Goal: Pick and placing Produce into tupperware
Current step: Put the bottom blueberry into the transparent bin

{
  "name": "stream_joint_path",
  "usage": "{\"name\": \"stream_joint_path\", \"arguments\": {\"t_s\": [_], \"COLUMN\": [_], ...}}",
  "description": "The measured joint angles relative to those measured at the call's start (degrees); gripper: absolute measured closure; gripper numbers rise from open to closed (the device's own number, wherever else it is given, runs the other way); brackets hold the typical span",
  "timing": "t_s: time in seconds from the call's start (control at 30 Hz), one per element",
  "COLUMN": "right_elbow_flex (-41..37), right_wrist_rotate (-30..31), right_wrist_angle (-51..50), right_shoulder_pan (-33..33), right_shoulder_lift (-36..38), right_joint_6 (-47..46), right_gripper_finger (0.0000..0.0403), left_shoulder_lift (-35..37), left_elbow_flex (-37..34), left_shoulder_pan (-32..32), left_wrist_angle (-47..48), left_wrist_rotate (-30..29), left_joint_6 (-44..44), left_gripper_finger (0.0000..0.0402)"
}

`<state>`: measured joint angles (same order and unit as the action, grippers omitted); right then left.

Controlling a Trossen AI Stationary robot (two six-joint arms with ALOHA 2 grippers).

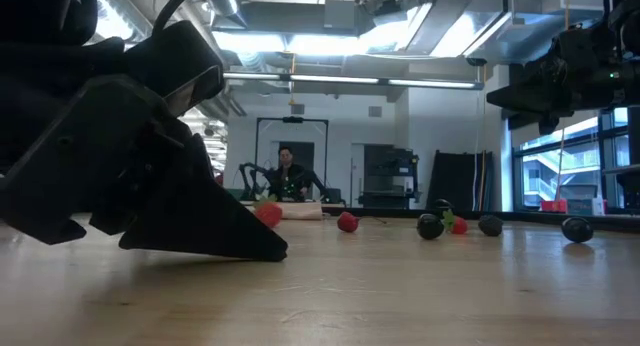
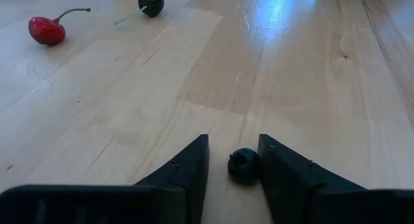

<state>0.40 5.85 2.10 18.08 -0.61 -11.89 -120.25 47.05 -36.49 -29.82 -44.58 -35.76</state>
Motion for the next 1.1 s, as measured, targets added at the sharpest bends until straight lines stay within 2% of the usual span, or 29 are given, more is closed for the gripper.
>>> {"name": "stream_joint_path", "arguments": {"t_s": [0.47,0.8,0.9,1.1], "right_elbow_flex": [-0.01,-0.01,-0.02,-0.02], "right_wrist_rotate": [0.00,0.00,0.00,0.02], "right_wrist_angle": [0.01,0.01,0.01,0.08], "right_shoulder_pan": [-0.01,0.00,-0.01,0.00], "right_shoulder_lift": [-0.01,0.00,0.01,0.01], "right_joint_6": [0.00,-0.04,-0.04,-0.06], "right_gripper_finger": [0.0389,0.0389,0.0389,0.0389], "left_shoulder_lift": [0.02,0.74,2.75,8.42], "left_elbow_flex": [-0.11,-0.13,-0.35,-0.22], "left_shoulder_pan": [-0.04,-0.17,-0.14,-0.16], "left_wrist_angle": [0.25,-2.15,-1.31,-0.33], "left_wrist_rotate": [-0.90,-2.82,-1.62,-3.04], "left_joint_6": [-0.08,-2.64,0.09,5.03], "left_gripper_finger": [0.0353,0.0353,0.0364,0.0359]}}
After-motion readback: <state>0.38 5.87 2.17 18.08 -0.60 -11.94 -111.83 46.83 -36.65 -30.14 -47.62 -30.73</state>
